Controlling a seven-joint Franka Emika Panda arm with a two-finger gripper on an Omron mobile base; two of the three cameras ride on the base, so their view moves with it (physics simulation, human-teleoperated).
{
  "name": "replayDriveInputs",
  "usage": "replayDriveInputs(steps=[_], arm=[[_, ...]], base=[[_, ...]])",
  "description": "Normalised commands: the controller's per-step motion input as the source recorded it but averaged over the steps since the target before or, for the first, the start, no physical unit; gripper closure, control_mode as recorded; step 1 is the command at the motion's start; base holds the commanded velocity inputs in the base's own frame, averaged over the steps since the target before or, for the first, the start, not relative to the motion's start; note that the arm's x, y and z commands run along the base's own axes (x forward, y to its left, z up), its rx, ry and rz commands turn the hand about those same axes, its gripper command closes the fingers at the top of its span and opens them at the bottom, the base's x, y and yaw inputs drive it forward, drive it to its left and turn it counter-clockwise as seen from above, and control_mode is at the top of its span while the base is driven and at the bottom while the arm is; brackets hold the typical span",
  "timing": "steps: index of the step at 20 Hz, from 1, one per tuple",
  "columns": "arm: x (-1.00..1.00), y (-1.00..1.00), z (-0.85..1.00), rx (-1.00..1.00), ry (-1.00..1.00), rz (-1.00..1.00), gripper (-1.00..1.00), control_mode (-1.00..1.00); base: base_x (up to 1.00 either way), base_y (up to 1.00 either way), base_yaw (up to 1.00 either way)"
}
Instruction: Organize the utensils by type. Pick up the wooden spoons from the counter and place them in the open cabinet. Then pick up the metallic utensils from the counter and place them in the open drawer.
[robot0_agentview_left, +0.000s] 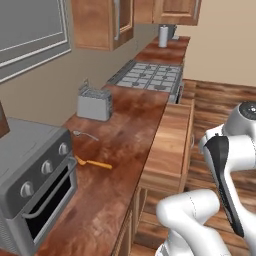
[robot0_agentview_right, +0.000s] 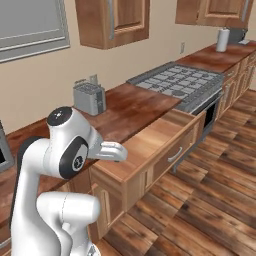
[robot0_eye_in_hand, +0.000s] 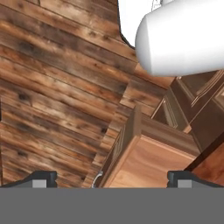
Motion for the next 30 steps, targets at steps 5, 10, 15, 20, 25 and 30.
replayDriveInputs(steps=[5,10,15,20,25,30], arm=[[0.00,0.00,0.00,0.00,0.00,0.00,-1.00,1.00],[0.00,0.00,0.00,0.00,0.00,0.00,-1.00,1.00],[0.00,0.00,0.00,0.00,0.00,0.00,-1.00,1.00],[0.00,0.00,0.00,0.00,0.00,0.00,-1.00,1.00],[0.00,0.00,0.00,0.00,0.00,0.00,-1.00,1.00],[0.00,0.00,0.00,0.00,0.00,0.00,-1.00,1.00]], base=[[0.54,0.25,-0.13],[0.62,0.23,-0.09],[0.75,0.16,0.00],[0.81,0.03,0.06],[0.80,0.00,0.11],[0.82,0.00,0.19]])
